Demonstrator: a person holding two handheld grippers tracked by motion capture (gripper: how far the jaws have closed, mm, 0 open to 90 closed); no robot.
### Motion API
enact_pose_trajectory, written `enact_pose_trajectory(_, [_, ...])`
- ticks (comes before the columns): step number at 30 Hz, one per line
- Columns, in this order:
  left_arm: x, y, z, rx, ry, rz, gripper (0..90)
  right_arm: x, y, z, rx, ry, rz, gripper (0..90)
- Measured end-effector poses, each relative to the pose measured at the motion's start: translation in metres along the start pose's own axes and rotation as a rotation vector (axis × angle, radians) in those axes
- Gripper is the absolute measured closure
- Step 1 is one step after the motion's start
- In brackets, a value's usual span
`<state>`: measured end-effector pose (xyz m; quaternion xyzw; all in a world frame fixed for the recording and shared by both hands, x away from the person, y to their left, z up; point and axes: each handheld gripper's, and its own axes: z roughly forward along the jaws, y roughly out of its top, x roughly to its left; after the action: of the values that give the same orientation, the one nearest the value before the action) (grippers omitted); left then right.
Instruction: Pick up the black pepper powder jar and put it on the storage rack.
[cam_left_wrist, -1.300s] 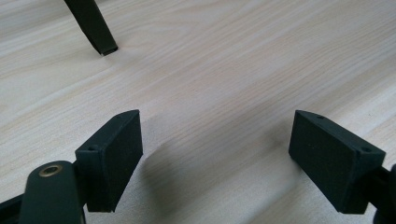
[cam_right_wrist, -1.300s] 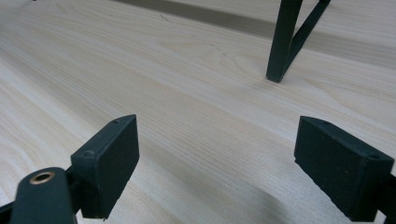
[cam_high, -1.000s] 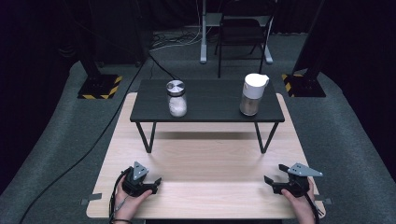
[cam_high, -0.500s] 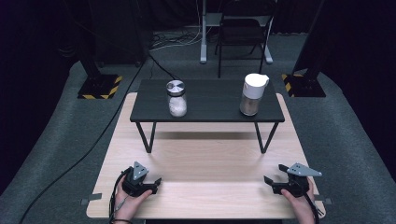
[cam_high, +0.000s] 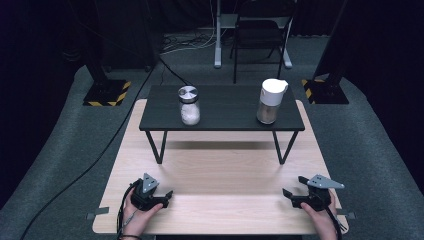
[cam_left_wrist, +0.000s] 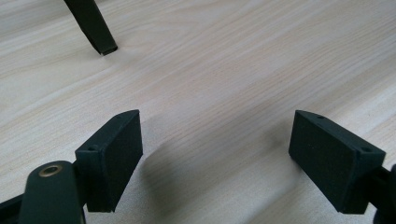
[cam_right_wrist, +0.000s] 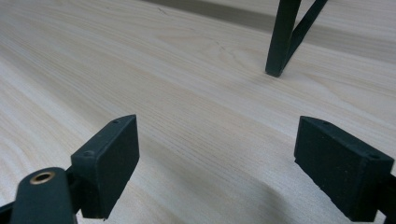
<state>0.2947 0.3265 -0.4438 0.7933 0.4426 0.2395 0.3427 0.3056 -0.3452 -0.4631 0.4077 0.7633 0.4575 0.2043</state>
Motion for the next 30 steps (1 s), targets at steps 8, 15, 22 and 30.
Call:
enact_pose_trajectory(8, [0.000, 0.000, 0.000, 0.000, -0.002, 0.000, 17.3, -0.001, 0.001, 0.001, 0.007, 0.002, 0.002, 13.2])
enact_pose_trajectory(15, [0.000, 0.000, 0.000, 0.000, -0.002, 0.000, 17.3, -0.002, 0.006, 0.003, 0.040, 0.006, 0.013, 13.1])
enact_pose_trajectory(22, [0.000, 0.000, 0.000, 0.000, -0.002, -0.001, 17.3, -0.004, 0.013, 0.006, 0.086, 0.005, 0.032, 13.1])
enact_pose_trajectory(30, [0.000, 0.000, 0.000, 0.000, -0.003, 0.000, 17.3, -0.002, 0.024, 0.011, 0.162, -0.017, 0.047, 13.7])
